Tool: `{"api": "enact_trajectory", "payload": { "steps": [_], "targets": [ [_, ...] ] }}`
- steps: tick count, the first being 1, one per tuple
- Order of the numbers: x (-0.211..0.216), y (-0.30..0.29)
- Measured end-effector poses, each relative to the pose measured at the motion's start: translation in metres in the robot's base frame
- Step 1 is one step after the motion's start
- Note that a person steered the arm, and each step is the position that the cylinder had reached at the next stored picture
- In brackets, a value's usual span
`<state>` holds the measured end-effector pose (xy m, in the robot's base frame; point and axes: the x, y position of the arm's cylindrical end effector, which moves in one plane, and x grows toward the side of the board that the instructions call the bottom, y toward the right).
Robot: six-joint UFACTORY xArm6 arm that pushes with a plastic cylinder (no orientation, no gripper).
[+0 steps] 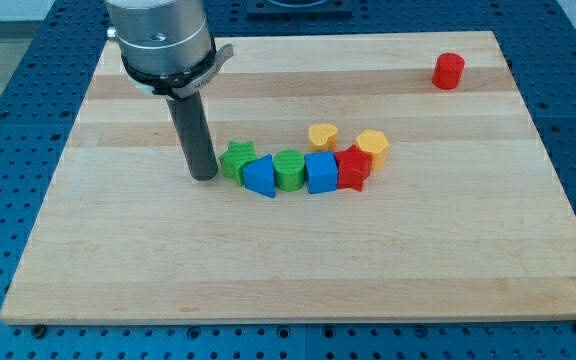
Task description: Place the green star in between green blocks
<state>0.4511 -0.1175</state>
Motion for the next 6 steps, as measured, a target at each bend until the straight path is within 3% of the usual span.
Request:
{"api": "enact_trajectory", "payload": {
  "steps": [3, 6],
  "targets": [
    [-0.014, 0.049],
    [-0.019, 0.186]
  ]
}}
